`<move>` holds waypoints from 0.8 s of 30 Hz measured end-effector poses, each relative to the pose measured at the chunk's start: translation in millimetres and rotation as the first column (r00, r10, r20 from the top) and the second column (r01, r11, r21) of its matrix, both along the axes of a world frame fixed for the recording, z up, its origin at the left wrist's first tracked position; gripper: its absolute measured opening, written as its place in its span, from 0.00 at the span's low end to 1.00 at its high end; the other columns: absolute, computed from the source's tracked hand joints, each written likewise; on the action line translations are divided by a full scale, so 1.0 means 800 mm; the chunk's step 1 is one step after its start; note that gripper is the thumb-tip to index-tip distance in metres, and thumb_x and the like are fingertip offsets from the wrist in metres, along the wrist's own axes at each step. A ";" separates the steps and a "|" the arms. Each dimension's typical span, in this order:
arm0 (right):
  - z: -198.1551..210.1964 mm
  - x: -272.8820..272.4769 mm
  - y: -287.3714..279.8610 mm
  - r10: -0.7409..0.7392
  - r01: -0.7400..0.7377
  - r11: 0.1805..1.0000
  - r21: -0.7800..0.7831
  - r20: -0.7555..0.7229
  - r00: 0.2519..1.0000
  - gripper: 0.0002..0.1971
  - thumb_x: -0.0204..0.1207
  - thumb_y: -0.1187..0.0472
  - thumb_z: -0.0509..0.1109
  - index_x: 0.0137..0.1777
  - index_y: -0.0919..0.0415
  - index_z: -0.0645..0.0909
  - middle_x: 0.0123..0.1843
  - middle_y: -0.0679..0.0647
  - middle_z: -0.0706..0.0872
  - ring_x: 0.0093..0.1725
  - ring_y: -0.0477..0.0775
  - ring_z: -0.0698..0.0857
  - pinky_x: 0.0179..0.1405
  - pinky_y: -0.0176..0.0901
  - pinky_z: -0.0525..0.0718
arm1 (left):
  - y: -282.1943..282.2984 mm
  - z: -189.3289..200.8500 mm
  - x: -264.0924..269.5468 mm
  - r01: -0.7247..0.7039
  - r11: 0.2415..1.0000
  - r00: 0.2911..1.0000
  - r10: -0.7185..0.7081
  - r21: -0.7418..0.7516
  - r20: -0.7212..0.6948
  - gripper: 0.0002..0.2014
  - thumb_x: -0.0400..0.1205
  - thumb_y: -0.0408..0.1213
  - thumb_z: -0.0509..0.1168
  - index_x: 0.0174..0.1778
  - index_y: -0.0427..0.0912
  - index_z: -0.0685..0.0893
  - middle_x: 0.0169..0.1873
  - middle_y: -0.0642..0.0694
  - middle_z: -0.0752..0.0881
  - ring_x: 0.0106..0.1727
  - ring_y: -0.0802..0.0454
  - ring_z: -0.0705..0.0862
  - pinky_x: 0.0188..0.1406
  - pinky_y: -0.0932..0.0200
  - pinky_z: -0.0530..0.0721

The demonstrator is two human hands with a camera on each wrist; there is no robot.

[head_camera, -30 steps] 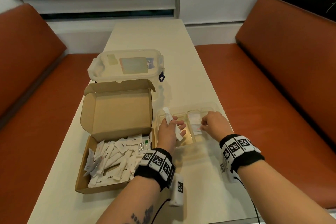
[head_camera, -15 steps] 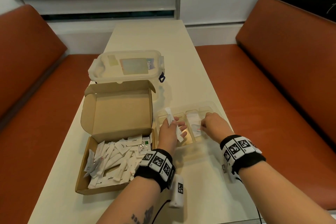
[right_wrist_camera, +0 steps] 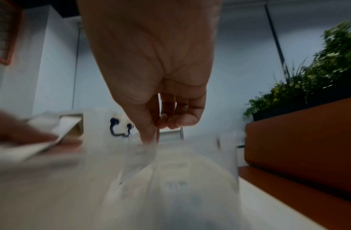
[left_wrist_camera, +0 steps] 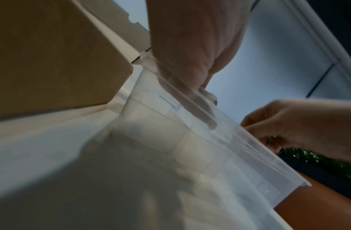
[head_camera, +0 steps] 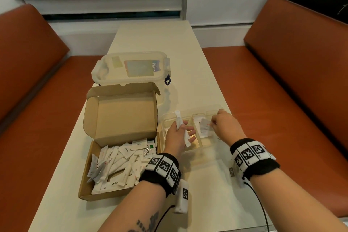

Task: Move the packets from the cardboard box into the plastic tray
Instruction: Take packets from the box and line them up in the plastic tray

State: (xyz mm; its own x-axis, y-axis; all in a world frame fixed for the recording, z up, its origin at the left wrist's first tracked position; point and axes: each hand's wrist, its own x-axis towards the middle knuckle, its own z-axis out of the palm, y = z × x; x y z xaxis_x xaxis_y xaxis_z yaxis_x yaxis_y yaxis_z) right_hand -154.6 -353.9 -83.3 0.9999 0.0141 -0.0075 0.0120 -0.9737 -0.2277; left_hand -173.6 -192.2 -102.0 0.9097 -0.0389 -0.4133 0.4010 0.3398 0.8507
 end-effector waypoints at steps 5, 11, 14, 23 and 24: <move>0.020 0.005 -0.005 0.001 -0.002 0.999 -0.041 -0.026 1.000 0.10 0.81 0.62 0.63 0.50 0.64 0.86 0.55 0.57 0.80 0.50 0.56 0.83 0.49 0.42 0.81 | -0.001 0.000 0.000 0.018 1.000 1.000 -0.019 0.021 0.024 0.09 0.88 0.32 0.53 0.58 0.35 0.76 0.44 0.38 0.84 0.43 0.48 0.85 0.42 0.54 0.84; 0.007 0.000 0.006 0.063 -0.073 0.995 -0.068 -0.146 0.987 0.10 0.80 0.63 0.63 0.48 0.64 0.87 0.53 0.58 0.81 0.50 0.58 0.83 0.43 0.41 0.77 | -0.001 -0.003 -0.001 0.015 1.000 0.999 -0.015 0.019 0.037 0.09 0.87 0.31 0.54 0.58 0.35 0.77 0.42 0.40 0.85 0.41 0.49 0.86 0.40 0.56 0.85; -0.004 -0.002 0.007 0.074 -0.085 0.993 -0.079 -0.137 0.988 0.12 0.82 0.64 0.61 0.51 0.65 0.87 0.55 0.59 0.81 0.52 0.59 0.83 0.45 0.41 0.77 | -0.001 -0.004 0.000 0.020 0.999 0.999 -0.021 0.031 0.042 0.09 0.87 0.32 0.54 0.59 0.35 0.77 0.42 0.40 0.85 0.43 0.48 0.86 0.42 0.54 0.86; -0.004 -0.006 -0.002 -0.080 0.087 0.967 0.241 -0.039 0.996 0.13 0.80 0.60 0.66 0.42 0.69 0.85 0.41 0.58 0.82 0.41 0.57 0.82 0.43 0.46 0.79 | 0.000 -0.006 0.001 0.019 0.999 0.999 -0.020 0.035 0.044 0.08 0.88 0.32 0.53 0.58 0.37 0.77 0.45 0.41 0.84 0.45 0.47 0.86 0.41 0.54 0.87; 0.000 -0.006 -0.005 -0.111 0.109 0.940 0.323 -0.014 0.994 0.13 0.79 0.60 0.67 0.40 0.71 0.84 0.37 0.58 0.81 0.37 0.55 0.80 0.41 0.47 0.80 | -0.001 -0.005 0.002 0.018 0.999 0.999 -0.020 0.038 0.045 0.08 0.88 0.31 0.53 0.58 0.37 0.76 0.44 0.41 0.83 0.43 0.48 0.85 0.38 0.56 0.88</move>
